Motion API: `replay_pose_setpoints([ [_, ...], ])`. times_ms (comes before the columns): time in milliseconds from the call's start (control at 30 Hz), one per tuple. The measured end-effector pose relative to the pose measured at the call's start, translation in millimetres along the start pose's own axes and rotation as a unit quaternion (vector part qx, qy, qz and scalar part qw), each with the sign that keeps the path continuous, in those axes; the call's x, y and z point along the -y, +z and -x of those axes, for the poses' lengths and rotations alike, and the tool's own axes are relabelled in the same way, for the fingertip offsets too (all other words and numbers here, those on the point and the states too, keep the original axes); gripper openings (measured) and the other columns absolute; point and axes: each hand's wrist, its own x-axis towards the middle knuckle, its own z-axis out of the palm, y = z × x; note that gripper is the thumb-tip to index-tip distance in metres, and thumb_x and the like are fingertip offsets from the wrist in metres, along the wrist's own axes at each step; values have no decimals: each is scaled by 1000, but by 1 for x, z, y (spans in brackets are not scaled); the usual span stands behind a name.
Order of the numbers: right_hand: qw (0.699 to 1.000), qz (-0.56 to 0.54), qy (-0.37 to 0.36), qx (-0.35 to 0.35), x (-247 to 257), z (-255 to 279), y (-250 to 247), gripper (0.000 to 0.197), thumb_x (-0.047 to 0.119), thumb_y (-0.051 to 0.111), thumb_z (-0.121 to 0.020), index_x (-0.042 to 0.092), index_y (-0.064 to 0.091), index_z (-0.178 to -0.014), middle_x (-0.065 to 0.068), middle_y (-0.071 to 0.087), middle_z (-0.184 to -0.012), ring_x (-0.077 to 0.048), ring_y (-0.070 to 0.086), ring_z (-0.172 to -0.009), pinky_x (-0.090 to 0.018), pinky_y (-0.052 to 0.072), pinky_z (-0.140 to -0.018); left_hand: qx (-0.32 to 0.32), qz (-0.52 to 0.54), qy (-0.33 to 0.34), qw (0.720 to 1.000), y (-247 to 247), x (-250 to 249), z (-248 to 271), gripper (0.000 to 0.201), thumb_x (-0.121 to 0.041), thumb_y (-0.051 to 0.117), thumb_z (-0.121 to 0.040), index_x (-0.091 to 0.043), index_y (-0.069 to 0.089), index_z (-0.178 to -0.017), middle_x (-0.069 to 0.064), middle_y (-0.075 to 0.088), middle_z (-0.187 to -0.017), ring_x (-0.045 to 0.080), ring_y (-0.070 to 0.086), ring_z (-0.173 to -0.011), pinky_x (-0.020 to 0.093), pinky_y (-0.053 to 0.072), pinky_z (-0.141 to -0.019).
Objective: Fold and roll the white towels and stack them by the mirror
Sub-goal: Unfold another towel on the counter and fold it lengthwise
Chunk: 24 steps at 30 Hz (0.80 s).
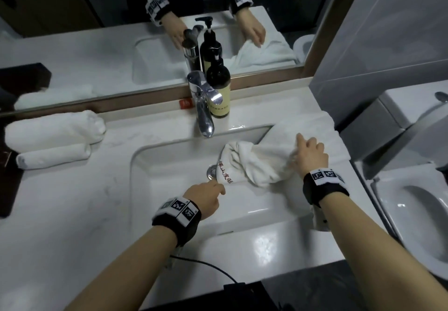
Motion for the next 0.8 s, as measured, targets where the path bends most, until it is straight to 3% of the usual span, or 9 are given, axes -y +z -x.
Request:
replay_pose_setpoints([
  [200, 988, -154, -23, -13, 3, -10, -11, 28, 14, 50, -84, 0, 55, -107, -24, 52, -107, -41, 52, -102, -42, 44, -80, 5, 16, 4, 1000, -2, -11, -7, 38, -17, 42, -93, -24, 44, -130, -3, 42, -138, 24, 52, -116, 36, 42, -93],
  [333, 963, -252, -94, -30, 12, 10, -24, 35, 24, 58, -80, 2, 64, -107, -21, 52, -112, -36, 49, -107, -34, 37, -94, -56, 40, 25, 997, -8, -15, -13, 60, -22, 55, -88, -22, 29, -141, -1, 25, -149, 23, 41, -128, 40, 44, -94],
  [433, 928, -335, -161, 10, 29, 35, -39, 20, 25, 54, -81, 7, 61, -87, -13, 65, -90, -30, 58, -88, -32, 42, -77, -112, 113, 24, 987, -15, -19, -17, 100, -37, 71, -76, -20, 5, -149, 2, 6, -157, 23, 19, -141, 40, 33, -109],
  [500, 906, -375, -194, 38, 50, 53, -49, 22, 34, 46, -76, 14, 55, -75, -3, 61, -73, -20, 55, -73, -28, 40, -66, -151, 149, 28, 977, -23, -25, -18, 111, -45, 75, -67, -22, 4, -149, 2, 10, -157, 21, 16, -143, 38, 28, -113],
  [533, 895, -390, -212, 42, 62, 60, -52, 21, 37, 43, -74, 18, 53, -72, 3, 58, -69, -12, 53, -68, -22, 39, -62, -178, 161, 28, 970, -27, -28, -17, 106, -49, 73, -63, -25, 11, -147, 0, 22, -153, 20, 25, -140, 39, 34, -110],
  [600, 875, -425, -226, 38, 85, 72, -53, 18, 40, 44, -77, 25, 54, -79, 14, 58, -73, 5, 54, -67, -8, 39, -59, -225, 236, 15, 945, -31, -25, -11, 78, -50, 65, -64, -37, 29, -132, -8, 51, -127, 14, 52, -118, 35, 48, -91],
  [667, 831, -506, -228, 44, 104, 79, -53, 14, 28, 59, -86, 25, 57, -99, 16, 63, -91, 13, 57, -80, -3, 42, -68, -234, 333, -31, 913, -30, -12, 3, 57, -35, 61, -75, -38, 34, -125, -1, 64, -106, 22, 64, -96, 32, 51, -73],
  [733, 770, -580, -250, 93, 120, 82, -51, 37, 17, 69, -83, 21, 53, -116, 12, 63, -109, 12, 58, -96, -6, 46, -80, -278, 358, -87, 887, -27, 7, 19, 47, -20, 55, -86, -25, 36, -129, 11, 65, -107, 33, 62, -95, 28, 43, -70],
  [800, 762, -562, -287, 148, 138, 84, -47, 49, 16, 75, -78, 21, 53, -121, 11, 64, -115, 5, 59, -104, -8, 46, -85, -332, 388, -121, 851, -27, 24, 39, 41, -14, 48, -91, -17, 36, -130, 14, 63, -115, 34, 60, -101, 30, 42, -74],
])
